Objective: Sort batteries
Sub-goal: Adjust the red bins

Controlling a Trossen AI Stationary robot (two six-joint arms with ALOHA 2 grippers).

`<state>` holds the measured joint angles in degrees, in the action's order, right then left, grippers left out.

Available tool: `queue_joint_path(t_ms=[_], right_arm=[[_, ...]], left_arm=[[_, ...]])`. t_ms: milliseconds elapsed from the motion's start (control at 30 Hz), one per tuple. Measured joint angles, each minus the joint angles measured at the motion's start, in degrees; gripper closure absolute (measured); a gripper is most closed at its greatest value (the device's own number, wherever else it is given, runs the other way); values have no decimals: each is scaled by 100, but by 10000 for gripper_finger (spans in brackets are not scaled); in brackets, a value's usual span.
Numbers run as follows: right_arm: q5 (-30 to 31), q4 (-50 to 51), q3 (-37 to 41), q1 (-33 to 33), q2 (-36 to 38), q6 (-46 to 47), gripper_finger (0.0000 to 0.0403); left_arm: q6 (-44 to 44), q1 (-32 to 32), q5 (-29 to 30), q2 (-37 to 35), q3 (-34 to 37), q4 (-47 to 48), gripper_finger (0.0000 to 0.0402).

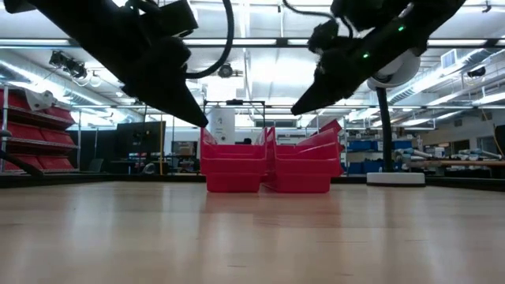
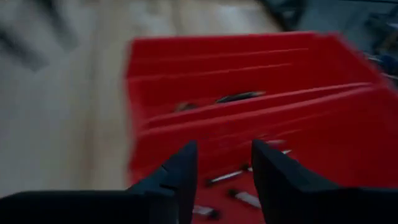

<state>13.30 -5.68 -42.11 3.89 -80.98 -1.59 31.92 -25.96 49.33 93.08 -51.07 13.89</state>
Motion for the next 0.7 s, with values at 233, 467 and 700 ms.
queue_joint_path(t_ms=[233,467,700], right_arm=[[-2,530,0,-1041,6,266,319],[-3,380,146,-1378,-177,316,391],[-293,10,527,-1405,-725,586,401]], left_arm=[[-187,-52,-5,2,0,-22,239],[-412,83,-5,8,158,-161,239],[-319,162,-248,15,728,-1090,239]])
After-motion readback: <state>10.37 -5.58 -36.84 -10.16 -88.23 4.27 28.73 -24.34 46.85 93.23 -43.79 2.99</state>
